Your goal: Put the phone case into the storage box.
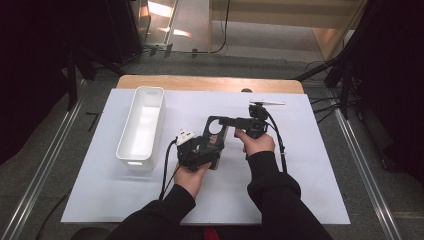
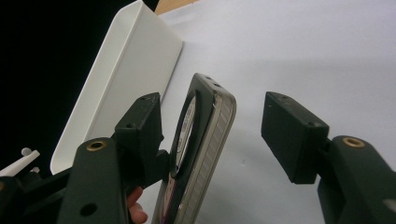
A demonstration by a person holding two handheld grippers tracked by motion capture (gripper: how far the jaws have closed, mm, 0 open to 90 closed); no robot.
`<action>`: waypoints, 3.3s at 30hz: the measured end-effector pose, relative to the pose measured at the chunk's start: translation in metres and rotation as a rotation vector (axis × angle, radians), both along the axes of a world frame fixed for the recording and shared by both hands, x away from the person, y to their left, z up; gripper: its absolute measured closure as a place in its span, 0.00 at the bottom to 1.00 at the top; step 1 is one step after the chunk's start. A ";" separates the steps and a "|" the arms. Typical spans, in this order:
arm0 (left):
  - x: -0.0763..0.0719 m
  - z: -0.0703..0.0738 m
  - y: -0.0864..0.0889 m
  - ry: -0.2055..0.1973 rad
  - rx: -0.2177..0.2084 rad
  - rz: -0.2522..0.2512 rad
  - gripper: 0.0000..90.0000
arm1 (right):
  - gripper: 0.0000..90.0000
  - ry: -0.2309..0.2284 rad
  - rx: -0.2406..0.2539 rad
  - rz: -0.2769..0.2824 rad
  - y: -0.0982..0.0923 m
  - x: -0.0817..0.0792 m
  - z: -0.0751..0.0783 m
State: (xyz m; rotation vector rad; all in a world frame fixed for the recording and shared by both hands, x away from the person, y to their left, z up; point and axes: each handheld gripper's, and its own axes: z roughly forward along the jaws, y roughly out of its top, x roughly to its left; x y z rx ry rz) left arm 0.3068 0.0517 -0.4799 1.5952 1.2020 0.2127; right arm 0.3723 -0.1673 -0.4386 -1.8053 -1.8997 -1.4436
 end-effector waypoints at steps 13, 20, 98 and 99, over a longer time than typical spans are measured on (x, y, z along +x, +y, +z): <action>-0.004 0.001 -0.003 -0.019 0.011 0.004 0.13 | 0.63 0.042 0.022 -0.008 0.000 0.005 -0.002; -0.005 0.001 -0.004 -0.028 0.012 0.006 0.13 | 0.79 0.044 0.045 -0.016 -0.001 0.005 0.000; 0.009 0.034 0.019 0.071 0.039 -0.170 0.00 | 0.86 -0.032 0.045 0.048 -0.012 -0.001 0.021; 0.009 0.034 0.019 0.076 0.038 -0.179 0.00 | 0.86 -0.035 0.044 0.049 -0.012 -0.002 0.021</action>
